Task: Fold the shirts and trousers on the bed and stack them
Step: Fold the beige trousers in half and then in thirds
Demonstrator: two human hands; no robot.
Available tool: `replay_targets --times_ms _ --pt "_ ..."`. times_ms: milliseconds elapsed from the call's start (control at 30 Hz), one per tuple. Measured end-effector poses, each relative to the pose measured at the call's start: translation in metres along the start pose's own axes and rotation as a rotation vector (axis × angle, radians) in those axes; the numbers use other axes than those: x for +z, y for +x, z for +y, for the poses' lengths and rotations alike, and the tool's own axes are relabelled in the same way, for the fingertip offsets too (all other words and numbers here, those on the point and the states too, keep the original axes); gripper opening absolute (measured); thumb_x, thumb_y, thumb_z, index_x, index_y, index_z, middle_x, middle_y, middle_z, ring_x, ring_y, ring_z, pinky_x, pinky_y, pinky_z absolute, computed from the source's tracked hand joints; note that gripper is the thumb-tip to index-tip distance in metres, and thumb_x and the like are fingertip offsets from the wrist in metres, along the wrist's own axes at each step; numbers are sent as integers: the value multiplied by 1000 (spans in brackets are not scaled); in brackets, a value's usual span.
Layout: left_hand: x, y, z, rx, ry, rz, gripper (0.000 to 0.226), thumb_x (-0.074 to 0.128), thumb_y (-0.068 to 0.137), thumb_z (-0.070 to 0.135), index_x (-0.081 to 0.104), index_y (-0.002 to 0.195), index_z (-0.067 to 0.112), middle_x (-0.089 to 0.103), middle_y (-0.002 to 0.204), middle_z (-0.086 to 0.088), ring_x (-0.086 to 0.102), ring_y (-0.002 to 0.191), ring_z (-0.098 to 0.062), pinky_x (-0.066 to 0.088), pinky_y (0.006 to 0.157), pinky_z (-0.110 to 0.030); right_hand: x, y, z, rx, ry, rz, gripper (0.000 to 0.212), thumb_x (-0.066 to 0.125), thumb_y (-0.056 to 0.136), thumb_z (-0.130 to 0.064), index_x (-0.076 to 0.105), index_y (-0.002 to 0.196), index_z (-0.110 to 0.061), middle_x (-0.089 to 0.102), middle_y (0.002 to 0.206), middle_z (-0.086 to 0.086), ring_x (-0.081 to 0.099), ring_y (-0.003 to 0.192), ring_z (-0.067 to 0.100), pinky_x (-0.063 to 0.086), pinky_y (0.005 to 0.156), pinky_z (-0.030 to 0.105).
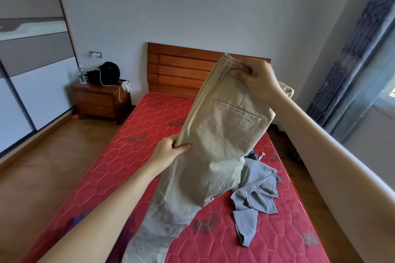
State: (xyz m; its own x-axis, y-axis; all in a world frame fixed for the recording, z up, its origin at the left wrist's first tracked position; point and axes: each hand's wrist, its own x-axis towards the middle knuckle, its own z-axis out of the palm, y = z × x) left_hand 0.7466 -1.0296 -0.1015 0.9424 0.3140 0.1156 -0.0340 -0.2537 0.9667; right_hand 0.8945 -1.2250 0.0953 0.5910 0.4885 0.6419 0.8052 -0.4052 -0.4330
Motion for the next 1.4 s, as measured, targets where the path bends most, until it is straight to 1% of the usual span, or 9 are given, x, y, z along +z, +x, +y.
replay_targets --times_ms 233,333,567,667,733,833,1033,1167,1400 --pt "12 -32 -5 -80 -146 -190 29 81 73 37 73 100 29 74 106 0 71 96 -16 55 77 -19 -3 12 24 -29 18 -230 26 70 85 -30 64 82 -5 49 65 1 42 62 11 35 62 30" --pt "17 -34 -26 -159 -143 -132 36 80 74 39 71 105 24 74 106 0 71 97 -15 55 76 -20 26 14 47 35 16 -358 13 70 85 -30 66 73 -30 53 64 -10 45 58 6 38 59 28" --pt "40 -29 -155 -494 16 50 18 80 76 30 67 85 22 74 73 11 70 75 -6 50 59 -13 193 -30 136 233 52 -705 41 69 87 -20 43 56 -30 42 57 -12 38 54 6 31 61 29" --pt "47 -21 -243 -622 88 100 12 78 81 19 67 82 20 71 77 8 70 84 -17 51 62 -19 285 -69 186 316 73 -777 35 69 87 -22 50 59 -32 45 60 -14 41 60 7 33 61 30" --pt "47 -7 -303 -674 166 132 15 77 82 21 69 88 10 72 85 -3 69 87 -23 53 71 -31 347 -93 223 387 94 -790 11 69 87 -23 67 76 -24 56 71 -10 48 70 12 39 67 33" --pt "43 25 -390 -691 261 210 26 72 86 25 66 91 1 71 90 -13 66 87 -29 50 78 -43 436 -119 283 468 96 -742 21 68 88 -24 59 71 -15 53 68 -7 45 67 13 37 65 32" --pt "35 93 -544 -637 373 340 24 65 90 25 60 84 2 64 78 -8 56 75 -25 32 63 -35 588 -152 383 541 22 -683 23 64 88 -27 58 77 -8 48 66 -5 45 68 17 32 58 30" --pt "42 121 -617 -617 397 333 34 63 92 26 51 79 -3 60 71 -12 57 71 -33 39 64 -44 666 -160 430 530 -33 -651 40 67 87 -27 42 57 -19 43 57 -10 40 56 10 29 50 29" --pt "55 191 -678 -465 586 384 33 65 90 31 57 95 -1 61 81 -18 55 82 -36 34 67 -38 747 -121 488 541 -62 -600 41 71 85 -22 49 51 -28 46 54 -14 40 52 2 29 48 22"
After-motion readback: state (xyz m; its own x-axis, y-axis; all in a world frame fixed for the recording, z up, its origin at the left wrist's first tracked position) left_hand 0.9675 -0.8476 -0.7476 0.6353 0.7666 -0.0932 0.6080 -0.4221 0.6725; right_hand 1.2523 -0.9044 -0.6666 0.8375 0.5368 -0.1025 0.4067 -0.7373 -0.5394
